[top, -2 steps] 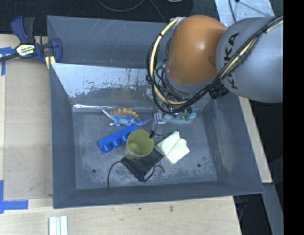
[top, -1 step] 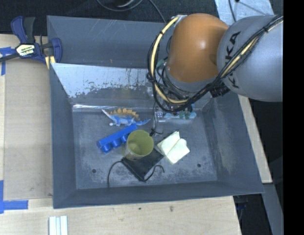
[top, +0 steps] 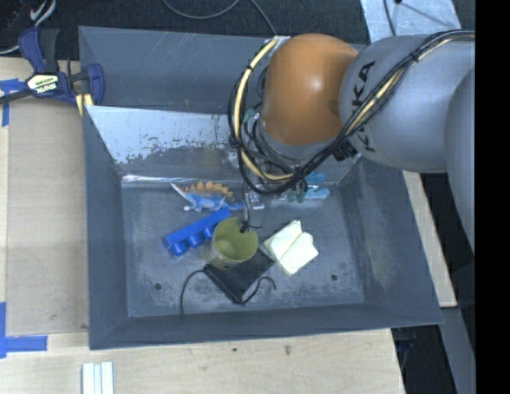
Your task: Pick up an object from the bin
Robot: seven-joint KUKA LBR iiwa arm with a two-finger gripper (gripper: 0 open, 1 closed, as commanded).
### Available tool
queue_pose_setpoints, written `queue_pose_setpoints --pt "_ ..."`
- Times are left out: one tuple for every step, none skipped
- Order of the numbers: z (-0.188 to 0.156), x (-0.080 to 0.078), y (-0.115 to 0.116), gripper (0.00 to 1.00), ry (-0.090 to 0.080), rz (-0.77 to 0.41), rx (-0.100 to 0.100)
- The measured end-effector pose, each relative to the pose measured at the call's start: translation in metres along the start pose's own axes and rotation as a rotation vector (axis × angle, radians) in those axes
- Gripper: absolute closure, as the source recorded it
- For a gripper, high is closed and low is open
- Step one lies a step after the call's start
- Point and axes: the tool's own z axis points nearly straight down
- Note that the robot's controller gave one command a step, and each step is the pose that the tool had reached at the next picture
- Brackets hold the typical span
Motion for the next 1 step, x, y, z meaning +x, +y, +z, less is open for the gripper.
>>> queue_pose_setpoints --pt "0.0322 -0.0151 0.02 0.0 -0.002 -0.281 0.0"
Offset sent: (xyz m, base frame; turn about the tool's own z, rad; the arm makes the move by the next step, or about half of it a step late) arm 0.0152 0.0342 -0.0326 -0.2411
